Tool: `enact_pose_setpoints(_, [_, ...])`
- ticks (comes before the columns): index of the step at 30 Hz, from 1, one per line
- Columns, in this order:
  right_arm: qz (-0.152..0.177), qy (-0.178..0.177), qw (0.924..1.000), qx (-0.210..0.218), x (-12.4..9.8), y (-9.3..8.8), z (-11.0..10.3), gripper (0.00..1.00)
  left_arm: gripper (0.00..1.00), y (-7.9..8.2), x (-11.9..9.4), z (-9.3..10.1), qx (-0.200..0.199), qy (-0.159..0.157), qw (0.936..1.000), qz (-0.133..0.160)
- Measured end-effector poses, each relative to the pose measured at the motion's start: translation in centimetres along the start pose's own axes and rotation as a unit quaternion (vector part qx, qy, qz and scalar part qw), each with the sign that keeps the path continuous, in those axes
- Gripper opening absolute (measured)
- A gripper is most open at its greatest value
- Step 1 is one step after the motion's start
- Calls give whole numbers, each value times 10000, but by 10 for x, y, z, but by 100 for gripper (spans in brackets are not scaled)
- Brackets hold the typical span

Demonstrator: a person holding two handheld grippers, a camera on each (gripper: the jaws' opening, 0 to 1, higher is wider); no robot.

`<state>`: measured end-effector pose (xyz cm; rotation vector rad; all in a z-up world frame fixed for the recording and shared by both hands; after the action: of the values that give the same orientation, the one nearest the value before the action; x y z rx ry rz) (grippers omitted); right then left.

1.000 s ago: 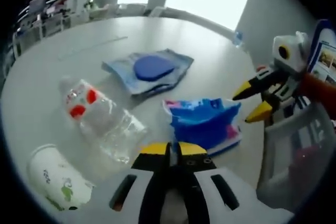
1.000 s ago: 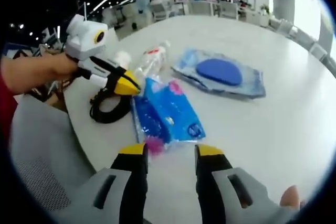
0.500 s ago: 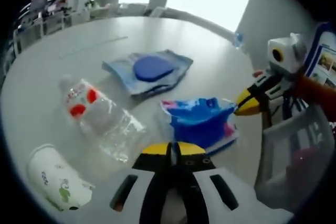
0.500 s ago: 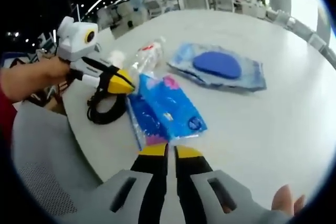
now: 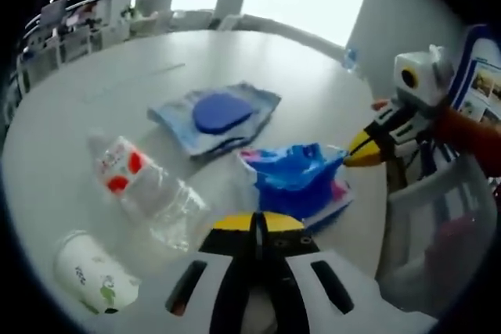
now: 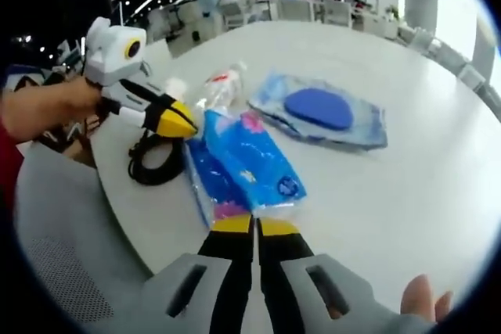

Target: Arrange the tabletop items into an orderly group along one side of the table until the central work area is clear of visible clutter.

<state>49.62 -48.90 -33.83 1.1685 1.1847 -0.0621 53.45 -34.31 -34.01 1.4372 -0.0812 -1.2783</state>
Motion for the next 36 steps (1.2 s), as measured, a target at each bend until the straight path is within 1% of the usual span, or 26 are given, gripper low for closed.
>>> enact_pose_setpoints(7, [72, -156, 9998, -104, -14, 8, 15, 1, 0, 21, 0, 10, 186, 14, 9997, 141])
enact_pose_setpoints(11, [142, -259, 9994, -157, -24, 13, 24, 1, 0, 33, 5, 14, 209, 63, 9995, 241])
enact_pose_setpoints(15, [219, -383, 9988, -192, -34, 20, 39, 1, 0, 46, 11, 18, 216, 137, 9990, 360])
enact_pose_setpoints(18, [254, -470, 9983, -239, -41, 23, 48, 1, 0, 58, 17, 21, 206, 173, 9986, 445])
enact_pose_setpoints(21, [280, -573, 9975, -299, -48, 27, 62, 1, 0, 70, 24, 27, 176, 202, 9982, 545])
enact_pose_setpoints(26, [313, -694, 9966, -330, -57, 30, 82, 1, 0, 83, 36, 34, 162, 249, 9975, 642])
enact_pose_setpoints(29, [320, -755, 9959, -368, -61, 32, 93, 1, 0, 93, 45, 39, 159, 281, 9972, 672])
enact_pose_setpoints(31, [307, -827, 9953, -396, -64, 32, 104, 1, 0, 99, 51, 41, 188, 300, 9969, 709])
enact_pose_setpoints(36, [338, -935, 9945, -336, -72, 33, 126, 1, 0, 110, 65, 45, 178, 317, 9967, 722])
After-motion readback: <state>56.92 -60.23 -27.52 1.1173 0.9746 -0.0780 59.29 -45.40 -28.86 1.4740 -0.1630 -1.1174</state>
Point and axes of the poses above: the point that each gripper's makers call its tool centre point, and the gripper's own axes: x roughly forward along the fingers, z roughly to its right, y roughly out of its top, the point moved 2 cm from there along -x, roughly backward along the fingers, and after that the axes turned 1 degree about -x, right-handed, at the moved point
